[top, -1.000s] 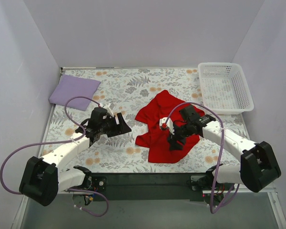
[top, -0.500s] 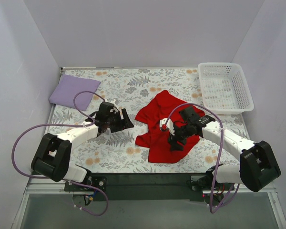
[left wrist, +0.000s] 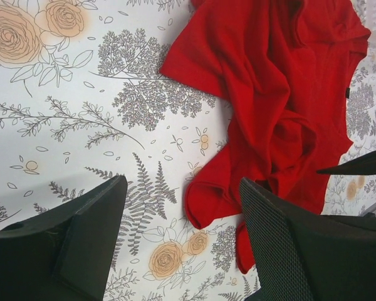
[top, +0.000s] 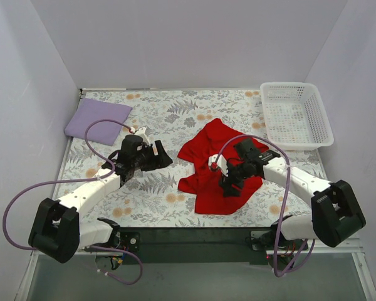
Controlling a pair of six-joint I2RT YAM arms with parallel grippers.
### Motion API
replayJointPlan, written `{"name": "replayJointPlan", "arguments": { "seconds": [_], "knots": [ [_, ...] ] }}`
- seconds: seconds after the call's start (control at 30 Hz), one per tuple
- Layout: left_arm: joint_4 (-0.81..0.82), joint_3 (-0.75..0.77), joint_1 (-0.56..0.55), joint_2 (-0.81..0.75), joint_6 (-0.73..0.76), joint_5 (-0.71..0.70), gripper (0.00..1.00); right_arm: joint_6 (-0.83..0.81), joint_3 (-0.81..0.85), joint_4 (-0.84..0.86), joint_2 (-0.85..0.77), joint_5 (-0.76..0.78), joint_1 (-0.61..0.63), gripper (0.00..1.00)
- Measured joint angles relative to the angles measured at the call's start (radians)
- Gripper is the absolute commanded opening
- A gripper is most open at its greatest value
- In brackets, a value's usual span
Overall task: Fold and stack the t-shirts
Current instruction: Flatten the tshirt out
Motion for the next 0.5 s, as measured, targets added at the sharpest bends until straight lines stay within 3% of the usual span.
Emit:
{"name": "replayJointPlan", "arguments": {
  "seconds": [0.37, 0.43, 0.5],
  "knots": [
    [-0.018, -0.035, 0.0, -0.035, -0.017, 0.007, 0.71, 0.054, 0.083, 0.044, 0.146, 0.022, 0.004, 0.66],
    [-0.025, -0.047, 0.0, -0.07, -0.025, 0.009, 0.71, 0.071, 0.117, 0.054, 0.208, 0.021, 0.007, 0.56],
    [-0.033, -0.061, 0.0, -0.114, -0.035, 0.009, 0.71, 0.084, 0.143, 0.058, 0.251, 0.008, 0.008, 0.38]
  ]
}}
